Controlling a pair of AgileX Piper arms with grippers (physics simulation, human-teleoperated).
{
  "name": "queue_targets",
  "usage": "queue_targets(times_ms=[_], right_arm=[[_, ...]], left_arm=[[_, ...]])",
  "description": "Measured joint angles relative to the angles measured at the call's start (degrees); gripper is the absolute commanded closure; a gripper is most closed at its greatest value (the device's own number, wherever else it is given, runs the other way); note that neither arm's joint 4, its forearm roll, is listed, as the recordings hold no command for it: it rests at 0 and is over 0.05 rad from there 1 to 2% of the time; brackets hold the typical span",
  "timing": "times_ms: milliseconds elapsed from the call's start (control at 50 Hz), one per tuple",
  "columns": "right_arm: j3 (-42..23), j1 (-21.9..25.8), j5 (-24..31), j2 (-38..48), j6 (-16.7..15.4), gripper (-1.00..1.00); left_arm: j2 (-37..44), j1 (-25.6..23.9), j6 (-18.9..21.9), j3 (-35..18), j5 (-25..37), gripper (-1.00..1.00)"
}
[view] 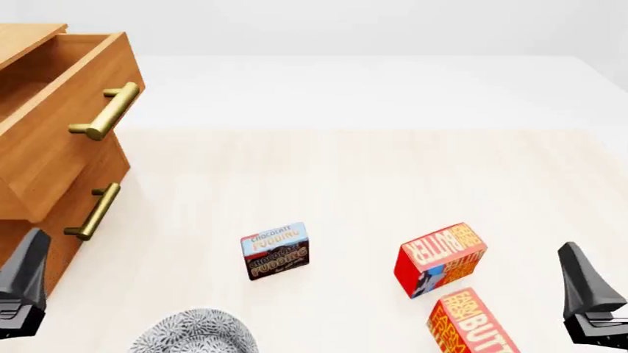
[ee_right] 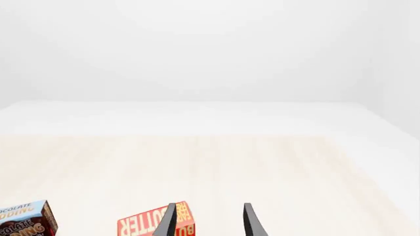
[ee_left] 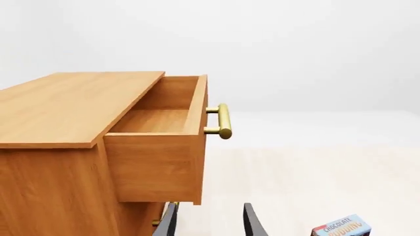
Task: Put the chocolate pudding in the top drawer of the cabinet and close it.
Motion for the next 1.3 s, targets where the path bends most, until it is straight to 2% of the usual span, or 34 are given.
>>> queue_targets(times_ms=[520,1300], right_arm=[[0.0,0.0,-0.1,0.1,0.0,-1.00],[0.0,0.0,-0.1,0.1,0.0,-1.00]], left_arm=[[0.0,1.2,1.5,-7.5,4.8,-1.00],[0.0,1.4,3.8,-22.8,14.0,-1.00]])
